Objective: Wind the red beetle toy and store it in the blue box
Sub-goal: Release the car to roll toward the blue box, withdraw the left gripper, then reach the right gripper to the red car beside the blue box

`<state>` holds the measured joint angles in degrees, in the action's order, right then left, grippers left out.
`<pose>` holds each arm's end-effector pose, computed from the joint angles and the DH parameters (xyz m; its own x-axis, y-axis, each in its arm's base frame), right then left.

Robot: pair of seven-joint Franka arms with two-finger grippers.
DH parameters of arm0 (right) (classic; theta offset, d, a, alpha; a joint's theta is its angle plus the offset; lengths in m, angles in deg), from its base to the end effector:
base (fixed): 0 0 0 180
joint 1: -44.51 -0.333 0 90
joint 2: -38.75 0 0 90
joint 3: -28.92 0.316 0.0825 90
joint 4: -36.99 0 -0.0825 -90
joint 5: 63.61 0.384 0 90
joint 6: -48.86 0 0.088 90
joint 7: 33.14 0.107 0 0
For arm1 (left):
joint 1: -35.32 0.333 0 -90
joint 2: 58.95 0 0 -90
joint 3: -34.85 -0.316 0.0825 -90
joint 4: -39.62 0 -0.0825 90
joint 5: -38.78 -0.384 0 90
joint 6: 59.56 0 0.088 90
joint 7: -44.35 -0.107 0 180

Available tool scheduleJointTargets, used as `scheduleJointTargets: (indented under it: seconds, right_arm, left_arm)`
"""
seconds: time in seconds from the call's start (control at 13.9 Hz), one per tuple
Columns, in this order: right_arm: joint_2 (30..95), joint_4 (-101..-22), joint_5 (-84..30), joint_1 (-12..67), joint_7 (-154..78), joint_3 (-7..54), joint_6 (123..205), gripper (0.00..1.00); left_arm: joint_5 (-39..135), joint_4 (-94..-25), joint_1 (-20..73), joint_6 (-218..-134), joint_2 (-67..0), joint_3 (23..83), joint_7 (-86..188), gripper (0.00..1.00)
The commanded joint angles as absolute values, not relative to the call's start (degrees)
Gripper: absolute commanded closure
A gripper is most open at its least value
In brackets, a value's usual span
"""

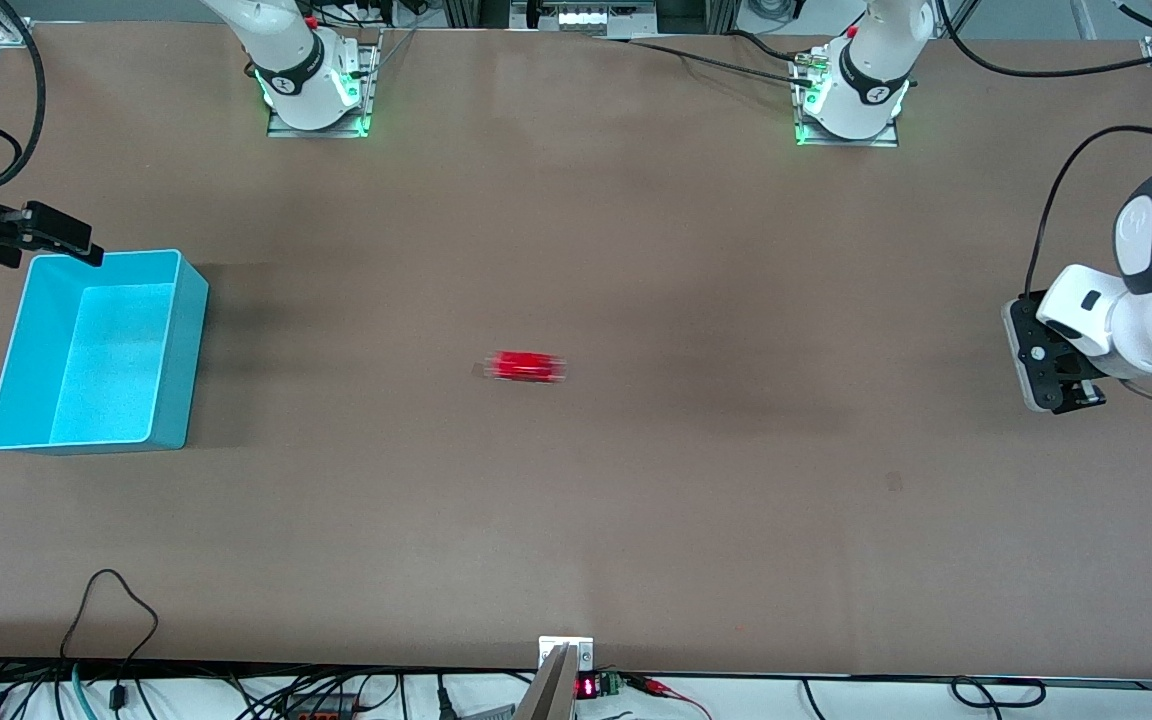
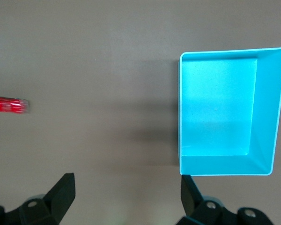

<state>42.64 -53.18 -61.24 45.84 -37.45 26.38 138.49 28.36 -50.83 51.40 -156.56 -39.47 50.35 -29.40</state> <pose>0.5711 -0.0334 0.5844 0.9972 0.0079 -0.0741 0.0047 -0.9990 -0.0439 0.6327 0.0421 0.4329 0.2400 -0.9609 -0.1383 -0.9479 -0.2627 0.1801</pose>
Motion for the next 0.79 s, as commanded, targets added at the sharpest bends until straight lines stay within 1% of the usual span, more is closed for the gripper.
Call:
scheduleJointTargets:
  seconds: [0.0, 0.22, 0.43, 0.72]
  right_arm:
    - [42.6, -52.8, -61.1, 46.0, -37.1, 26.5, 138.5, 0.0]
    - [42.7, -52.8, -61.0, 46.0, -37.0, 26.5, 138.5, 0.0]
    - [42.7, -52.8, -60.9, 46.0, -37.0, 26.5, 138.5, 0.0]
    - [42.7, -52.8, -60.3, 45.6, -36.9, 26.6, 138.5, 0.0]
  left_arm:
    - [27.1, -45.2, 49.4, -150.5, -39.3, 50.6, -23.4, 0.0]
    - [27.2, -44.5, 47.1, -146.4, -41.7, 50.8, -14.0, 0.0]
    - [27.2, -44.5, 46.7, -145.7, -42.3, 52.3, -8.4, 0.0]
    - [27.3, -44.3, 45.7, -143.2, -43.3, 52.5, -2.6, 0.0]
